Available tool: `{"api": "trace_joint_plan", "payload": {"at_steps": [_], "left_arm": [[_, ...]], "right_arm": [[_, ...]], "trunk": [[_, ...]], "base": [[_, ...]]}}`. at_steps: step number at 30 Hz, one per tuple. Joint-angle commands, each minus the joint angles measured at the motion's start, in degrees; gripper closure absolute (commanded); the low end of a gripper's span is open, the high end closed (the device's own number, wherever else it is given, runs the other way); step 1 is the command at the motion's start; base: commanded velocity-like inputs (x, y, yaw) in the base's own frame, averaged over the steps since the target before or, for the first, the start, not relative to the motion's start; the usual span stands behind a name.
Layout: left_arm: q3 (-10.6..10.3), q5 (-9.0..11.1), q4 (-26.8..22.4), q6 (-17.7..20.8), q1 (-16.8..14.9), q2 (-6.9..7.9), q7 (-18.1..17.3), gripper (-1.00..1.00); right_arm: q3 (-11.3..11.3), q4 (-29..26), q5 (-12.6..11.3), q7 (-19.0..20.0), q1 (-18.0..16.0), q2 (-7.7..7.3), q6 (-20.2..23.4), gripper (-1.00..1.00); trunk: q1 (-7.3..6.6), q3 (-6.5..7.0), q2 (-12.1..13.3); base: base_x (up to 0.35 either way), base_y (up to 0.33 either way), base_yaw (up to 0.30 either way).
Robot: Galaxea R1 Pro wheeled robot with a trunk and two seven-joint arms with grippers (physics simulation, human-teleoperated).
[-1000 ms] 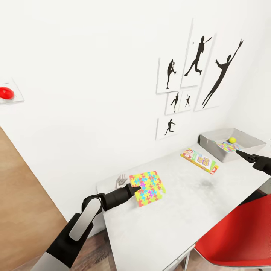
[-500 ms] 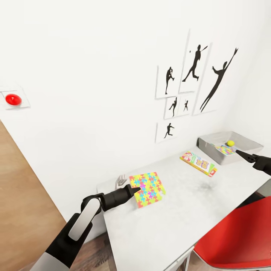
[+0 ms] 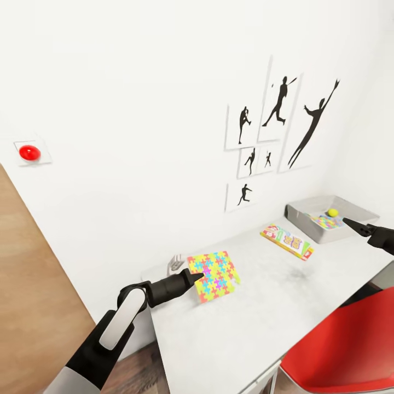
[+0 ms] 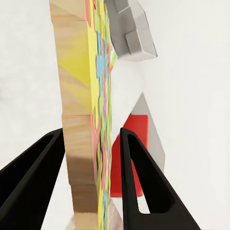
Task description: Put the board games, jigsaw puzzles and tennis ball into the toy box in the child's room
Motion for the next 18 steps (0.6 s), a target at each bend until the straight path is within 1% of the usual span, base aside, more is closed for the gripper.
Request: {"api": "trace_joint_plan", "payload": {"at_steps": [1, 2, 9, 18], "left_arm": [[0.06, -0.17, 0.02, 0.22, -0.05, -0.01, -0.17, 1.00], [0.06, -0.18, 0.02, 0.22, -0.05, -0.01, -0.17, 1.00], [0.07, -0.22, 0.03, 0.22, -0.05, 0.00, -0.18, 1.00], [-0.21, -0.37, -0.49, -0.62, 0.73, -0.03, -0.01, 1.00]], "right_arm": [[-0.08, -0.01, -0.02, 0.19, -0.07, 0.00, 0.36, -1.00], [-0.08, -0.01, -0.02, 0.19, -0.07, -0.01, 0.36, -1.00], [-0.16, -0.01, -0.02, 0.19, -0.07, -0.03, 0.36, -1.00], [-0.45, -0.01, 0.05, 0.12, -0.14, -0.15, -0.22, -1.00]], "trunk": [[-0.19, 0.16, 0.30], [-0.41, 0.43, 0.71], [-0.41, 1.06, 0.71], [-0.41, 1.26, 0.71]], "base": [[0.000, 0.000, 0.000], [0.000, 0.000, 0.000], [0.000, 0.000, 0.000], [0.000, 0.000, 0.000]]}}
